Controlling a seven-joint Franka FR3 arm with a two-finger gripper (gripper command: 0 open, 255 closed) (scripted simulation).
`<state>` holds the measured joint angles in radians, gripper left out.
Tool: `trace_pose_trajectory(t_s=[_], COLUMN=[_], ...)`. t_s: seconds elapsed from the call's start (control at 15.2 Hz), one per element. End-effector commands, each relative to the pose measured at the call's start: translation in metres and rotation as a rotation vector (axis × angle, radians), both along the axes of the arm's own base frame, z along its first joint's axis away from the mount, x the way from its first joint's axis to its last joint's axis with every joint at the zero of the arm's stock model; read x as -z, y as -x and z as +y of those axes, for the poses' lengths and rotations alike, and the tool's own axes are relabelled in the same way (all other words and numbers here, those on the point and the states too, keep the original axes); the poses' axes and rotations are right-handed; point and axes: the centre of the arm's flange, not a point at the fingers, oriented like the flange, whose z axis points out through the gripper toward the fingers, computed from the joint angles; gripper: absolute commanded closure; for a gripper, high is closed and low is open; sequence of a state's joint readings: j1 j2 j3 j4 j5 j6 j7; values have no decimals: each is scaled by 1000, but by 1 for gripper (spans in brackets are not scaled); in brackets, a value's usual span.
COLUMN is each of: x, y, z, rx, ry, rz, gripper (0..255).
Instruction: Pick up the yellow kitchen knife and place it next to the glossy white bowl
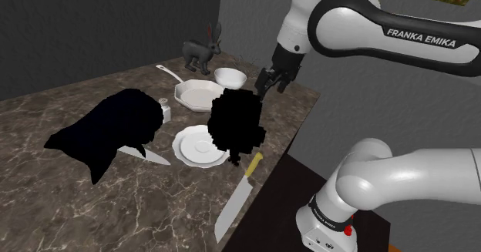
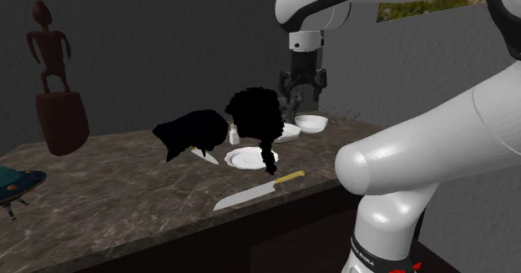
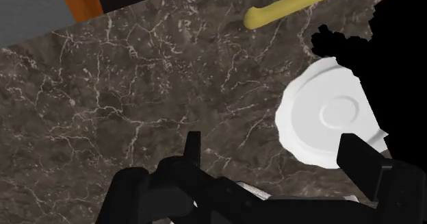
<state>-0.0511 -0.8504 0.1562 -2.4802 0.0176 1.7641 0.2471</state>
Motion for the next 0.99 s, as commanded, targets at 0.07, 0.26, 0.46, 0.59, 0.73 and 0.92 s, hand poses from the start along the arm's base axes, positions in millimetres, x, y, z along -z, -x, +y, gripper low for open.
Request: trace_pose_trajectory(t_s=[0.07,0.26,0.46,0.59,0.73,0.92], x=[50,79,108,127,145,172], y=[18,28,36,39,42,43], z=[7,23,42,55,69,92], rx=[195,375,555,675,795,975], ry=[-36,-73,-110,-135,-160,-196], rz=[111,138,165,182,200,225], gripper=[0,0,0,0,0,0])
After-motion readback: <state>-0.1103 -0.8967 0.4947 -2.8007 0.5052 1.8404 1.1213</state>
